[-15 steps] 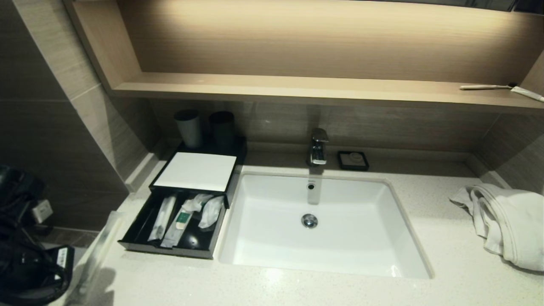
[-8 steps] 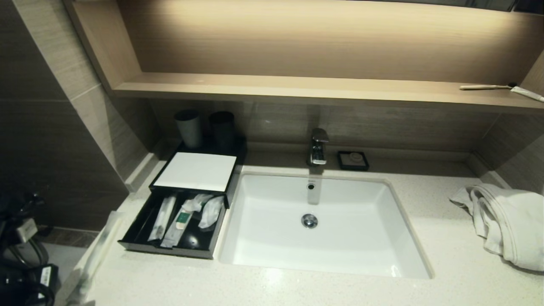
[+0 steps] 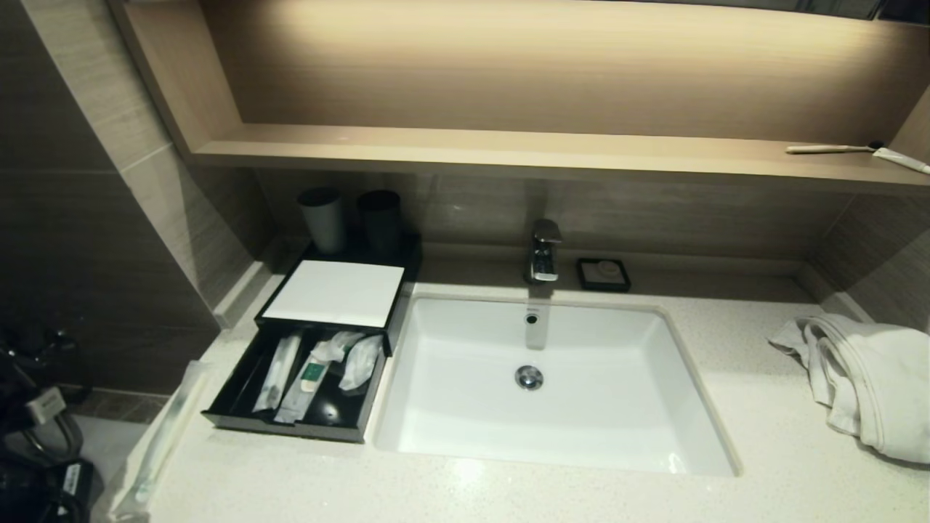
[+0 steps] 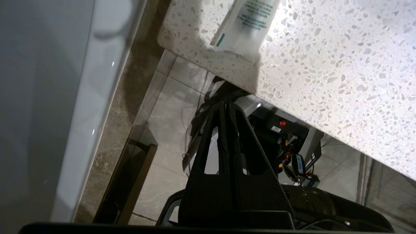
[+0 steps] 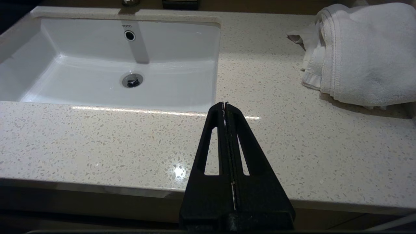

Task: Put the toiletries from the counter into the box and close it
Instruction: Pick up the bathroom toiletry

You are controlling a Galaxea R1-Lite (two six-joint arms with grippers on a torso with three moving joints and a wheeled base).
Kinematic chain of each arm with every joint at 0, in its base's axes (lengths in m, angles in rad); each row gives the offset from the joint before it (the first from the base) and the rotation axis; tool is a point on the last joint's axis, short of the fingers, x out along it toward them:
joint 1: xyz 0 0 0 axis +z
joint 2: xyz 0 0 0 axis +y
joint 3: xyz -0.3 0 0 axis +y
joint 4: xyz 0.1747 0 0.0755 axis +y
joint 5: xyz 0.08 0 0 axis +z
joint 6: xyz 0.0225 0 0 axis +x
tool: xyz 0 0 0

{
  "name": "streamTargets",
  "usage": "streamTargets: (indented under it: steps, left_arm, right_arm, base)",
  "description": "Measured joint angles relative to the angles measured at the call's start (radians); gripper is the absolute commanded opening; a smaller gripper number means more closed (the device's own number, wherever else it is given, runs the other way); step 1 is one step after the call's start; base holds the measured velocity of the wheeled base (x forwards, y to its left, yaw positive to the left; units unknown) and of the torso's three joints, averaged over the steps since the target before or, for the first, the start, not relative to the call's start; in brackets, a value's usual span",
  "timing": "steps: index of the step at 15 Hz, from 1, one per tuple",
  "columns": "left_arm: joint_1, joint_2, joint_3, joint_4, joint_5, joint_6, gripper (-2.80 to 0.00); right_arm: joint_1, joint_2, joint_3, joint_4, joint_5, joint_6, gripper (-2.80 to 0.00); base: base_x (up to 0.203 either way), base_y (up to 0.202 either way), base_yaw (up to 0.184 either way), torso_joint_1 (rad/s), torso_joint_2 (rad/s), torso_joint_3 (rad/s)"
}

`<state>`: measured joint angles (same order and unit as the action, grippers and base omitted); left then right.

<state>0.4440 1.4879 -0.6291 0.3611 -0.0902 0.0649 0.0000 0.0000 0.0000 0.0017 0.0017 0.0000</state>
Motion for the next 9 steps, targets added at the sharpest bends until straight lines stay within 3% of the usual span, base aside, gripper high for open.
streamTargets:
  steps: [4, 9]
  left_arm:
    - [0.002, 0.065, -0.004, -0.045, 0.000, 0.004, -2.80]
    - [0.002, 0.101, -0.012, -0.061, 0.000, 0.064, -2.80]
  right_arm:
    - [0.000, 0.000, 0.000, 0.000, 0.000, 0.000, -2.80]
    - [0.000, 0.000, 0.000, 0.000, 0.000, 0.000, -2.80]
  base:
    - [0.000, 0.000, 0.000, 0.000, 0.00, 0.000]
    - [0.000, 0.000, 0.000, 0.000, 0.00, 0.000]
